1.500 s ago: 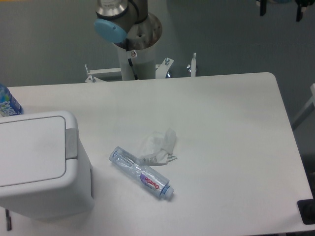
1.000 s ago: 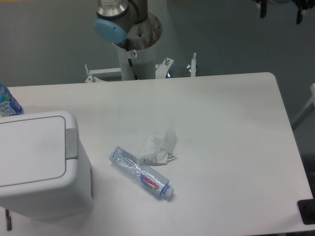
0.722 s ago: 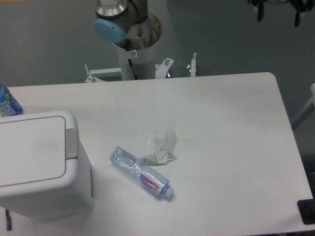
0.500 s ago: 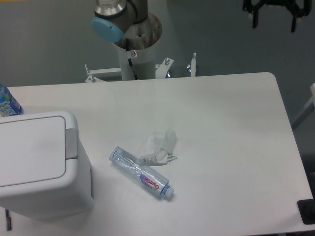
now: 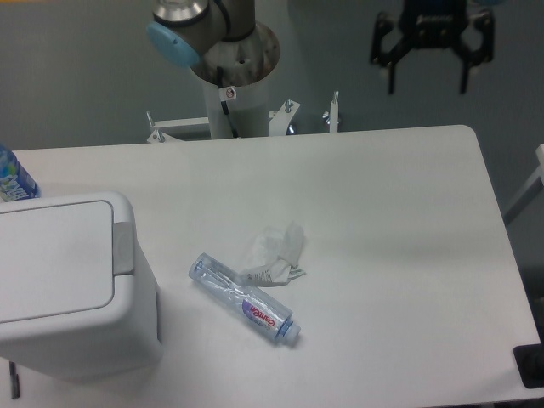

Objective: Open the trash can
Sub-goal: 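Move the open gripper down toward the white trash bin lid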

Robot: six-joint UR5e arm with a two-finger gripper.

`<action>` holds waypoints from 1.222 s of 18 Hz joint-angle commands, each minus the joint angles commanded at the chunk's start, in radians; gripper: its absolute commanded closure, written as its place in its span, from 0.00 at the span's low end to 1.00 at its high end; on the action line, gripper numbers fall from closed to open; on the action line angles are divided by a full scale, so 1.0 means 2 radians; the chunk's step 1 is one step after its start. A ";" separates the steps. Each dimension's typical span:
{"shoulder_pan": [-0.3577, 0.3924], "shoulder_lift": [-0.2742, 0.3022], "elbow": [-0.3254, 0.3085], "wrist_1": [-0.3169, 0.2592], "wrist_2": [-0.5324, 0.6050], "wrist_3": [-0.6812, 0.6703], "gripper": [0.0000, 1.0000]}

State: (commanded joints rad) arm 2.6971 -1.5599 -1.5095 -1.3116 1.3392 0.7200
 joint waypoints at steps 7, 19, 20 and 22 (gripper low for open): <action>-0.097 -0.054 0.054 0.034 -0.002 -0.185 0.00; -0.182 -0.091 0.048 0.068 -0.046 -0.346 0.00; -0.190 -0.096 0.048 0.069 -0.046 -0.355 0.00; -0.195 -0.100 0.048 0.070 -0.050 -0.360 0.00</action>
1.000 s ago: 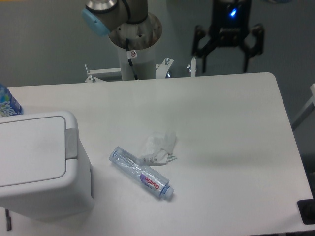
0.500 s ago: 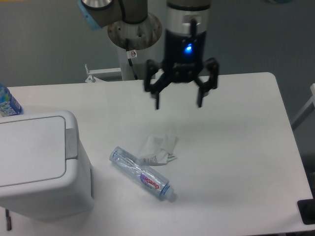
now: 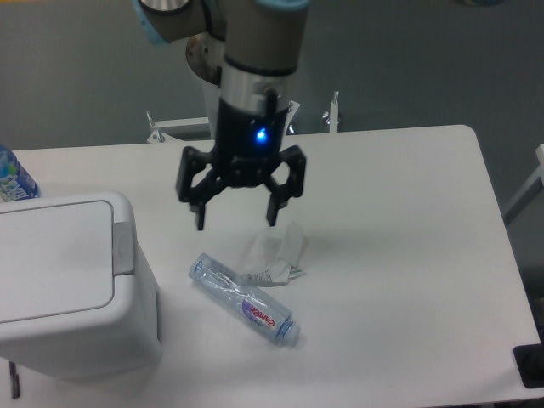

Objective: Open the trash can
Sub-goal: 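Move the open gripper down toward the white trash bin lid, then lower the gripper onto the bin lid's raised tab and press it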

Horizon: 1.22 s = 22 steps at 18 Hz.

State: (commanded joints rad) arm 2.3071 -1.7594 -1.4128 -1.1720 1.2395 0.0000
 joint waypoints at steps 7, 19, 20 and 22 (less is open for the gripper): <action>-0.011 -0.005 -0.004 0.000 -0.033 -0.009 0.00; -0.025 -0.005 -0.021 0.002 -0.031 -0.010 0.00; -0.025 -0.005 -0.021 0.002 -0.031 -0.010 0.00; -0.026 -0.006 -0.022 0.002 -0.031 -0.010 0.00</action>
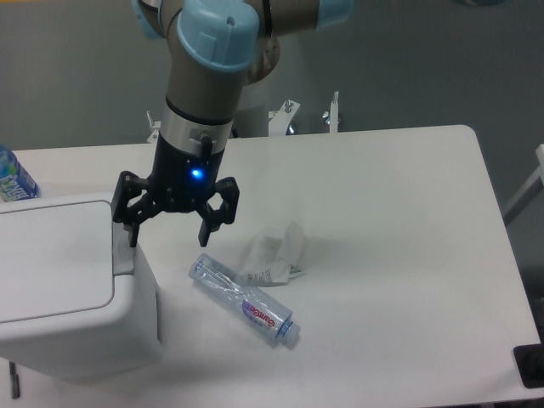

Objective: Open the trash can
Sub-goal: 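Lower the gripper onto the bin lid's raised tab and press it, then lift the gripper away from the opened bin lid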

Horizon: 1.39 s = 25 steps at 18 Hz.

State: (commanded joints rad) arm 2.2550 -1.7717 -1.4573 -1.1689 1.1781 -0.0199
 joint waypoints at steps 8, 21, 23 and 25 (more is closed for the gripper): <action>-0.005 -0.005 -0.001 0.001 0.002 0.001 0.00; -0.006 -0.008 -0.006 0.002 0.003 0.001 0.00; -0.006 -0.008 -0.006 0.002 0.003 0.001 0.00; -0.006 -0.008 -0.006 0.002 0.003 0.001 0.00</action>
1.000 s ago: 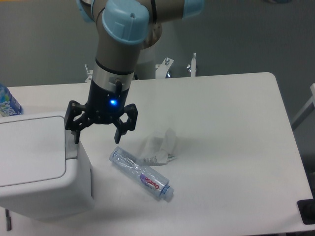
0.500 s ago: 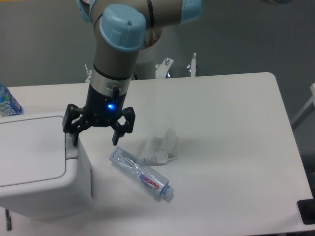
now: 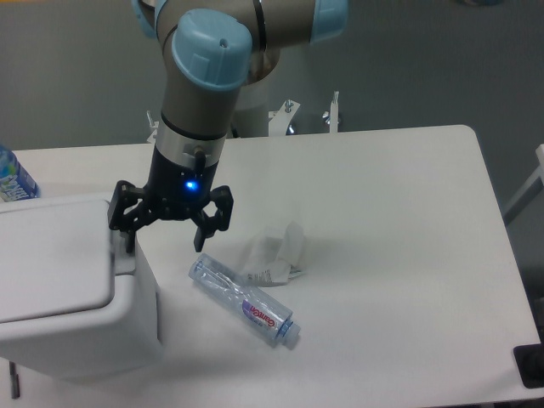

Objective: Open the trash can
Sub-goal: 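Lift the gripper away from the opened bin lid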

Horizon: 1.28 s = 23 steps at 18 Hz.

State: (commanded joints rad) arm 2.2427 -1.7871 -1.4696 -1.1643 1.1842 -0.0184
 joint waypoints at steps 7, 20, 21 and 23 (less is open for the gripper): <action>0.001 0.006 0.028 0.003 0.009 0.006 0.00; 0.125 0.008 0.114 0.018 0.034 0.008 0.00; 0.129 0.009 0.114 0.023 0.042 0.008 0.00; 0.139 0.010 0.114 0.023 0.072 0.022 0.00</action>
State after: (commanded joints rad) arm 2.5202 -1.7672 -1.2425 -1.1183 1.3281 0.0259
